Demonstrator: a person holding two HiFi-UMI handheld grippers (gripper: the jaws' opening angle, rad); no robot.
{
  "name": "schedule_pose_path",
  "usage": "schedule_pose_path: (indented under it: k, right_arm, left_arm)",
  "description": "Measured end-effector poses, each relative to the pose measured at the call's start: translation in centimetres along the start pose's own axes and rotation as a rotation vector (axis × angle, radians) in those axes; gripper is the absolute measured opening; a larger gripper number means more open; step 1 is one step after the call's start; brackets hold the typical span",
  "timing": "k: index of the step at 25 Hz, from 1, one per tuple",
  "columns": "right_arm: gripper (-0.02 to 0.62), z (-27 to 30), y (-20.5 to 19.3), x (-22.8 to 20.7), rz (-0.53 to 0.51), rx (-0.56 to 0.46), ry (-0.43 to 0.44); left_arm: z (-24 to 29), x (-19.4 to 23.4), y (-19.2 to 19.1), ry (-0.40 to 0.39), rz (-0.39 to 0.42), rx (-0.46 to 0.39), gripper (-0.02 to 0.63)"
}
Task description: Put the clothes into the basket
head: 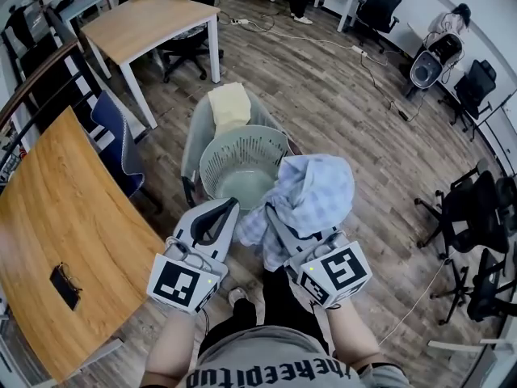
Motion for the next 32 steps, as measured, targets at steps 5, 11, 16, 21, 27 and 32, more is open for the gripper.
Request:
schedule_pose_path:
  k: [5,11,16,21,27,32]
  right_arm:
    - [0.160,1.7,0.7,-1.7,-0.014,-0.006,0.046]
    - [0.160,3.9,1.5,-4.9,-0.023,0.002,0.096]
    - [0.160,5.8,1.7,-7.1,-0.025,0.018,0.138]
    - [0.160,7.6,2.2,-8.9,-0.033,0.024,0.180]
    - [0.160,9.9,3.2,-10.2,-0.043,0.016,0.237]
    - [0.160,11.2,4.0,-10.9,-0.046,0.009,0.291]
  left_arm:
    - [1.5,0.9,0.3,0.048,0.002,-0.006,0.014]
    - [4.4,1.8,0.7,0.096,-0.009,-0.002,0.014]
    - [6.2,2.7,0.5,0.141,-0.028,0.003,0.014]
    - [7.6,3.5,0.5,0.188,-0.038,0.010,0.014]
    - [8.4,4.7,0.3,0.256,-0.051,0.012,0.014]
    - [8.9,5.4,0.2,0.306,-0.056,0.018,0.014]
Point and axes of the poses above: the fingertips, and each gripper's own axes: z forward along the fingers, x to its left, y out of its top, the point moved 8 cm from there along -z, backward along the fingers, and after that the axes turned 4 degrees about x, right-handed, at the moved point
